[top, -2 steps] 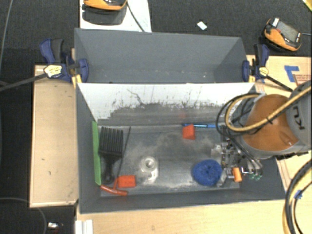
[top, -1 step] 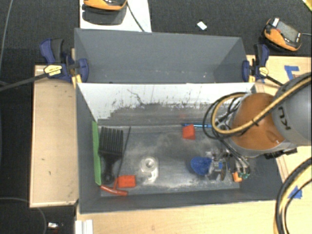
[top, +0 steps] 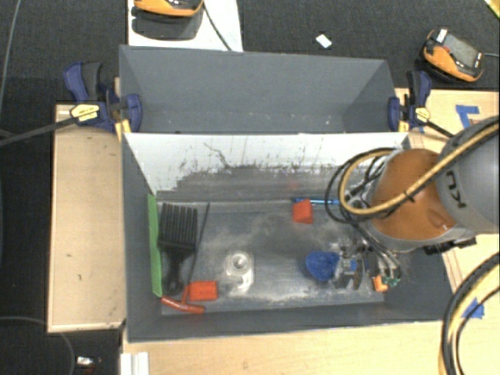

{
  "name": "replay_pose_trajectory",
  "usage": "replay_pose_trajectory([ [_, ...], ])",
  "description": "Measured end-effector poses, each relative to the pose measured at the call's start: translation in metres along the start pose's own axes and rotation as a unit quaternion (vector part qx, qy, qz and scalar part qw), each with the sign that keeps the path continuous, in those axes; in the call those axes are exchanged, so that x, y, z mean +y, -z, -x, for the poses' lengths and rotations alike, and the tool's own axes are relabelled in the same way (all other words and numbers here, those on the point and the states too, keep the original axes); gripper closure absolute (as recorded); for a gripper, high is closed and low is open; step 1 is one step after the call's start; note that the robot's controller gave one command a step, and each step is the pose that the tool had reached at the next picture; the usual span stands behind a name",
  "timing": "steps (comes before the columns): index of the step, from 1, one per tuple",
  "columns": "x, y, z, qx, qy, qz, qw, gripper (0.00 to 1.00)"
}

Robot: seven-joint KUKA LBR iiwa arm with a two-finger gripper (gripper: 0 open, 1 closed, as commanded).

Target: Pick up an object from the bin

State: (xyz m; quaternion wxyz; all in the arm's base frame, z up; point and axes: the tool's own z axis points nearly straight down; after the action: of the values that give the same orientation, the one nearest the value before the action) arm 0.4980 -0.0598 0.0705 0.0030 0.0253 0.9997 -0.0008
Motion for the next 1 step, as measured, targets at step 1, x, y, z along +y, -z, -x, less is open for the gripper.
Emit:
replay_pose_trajectory([
  [1, 0.0076, 0.0826, 0.0167, 0.0009, 0.006, 0.0, 1.0, 1.0],
])
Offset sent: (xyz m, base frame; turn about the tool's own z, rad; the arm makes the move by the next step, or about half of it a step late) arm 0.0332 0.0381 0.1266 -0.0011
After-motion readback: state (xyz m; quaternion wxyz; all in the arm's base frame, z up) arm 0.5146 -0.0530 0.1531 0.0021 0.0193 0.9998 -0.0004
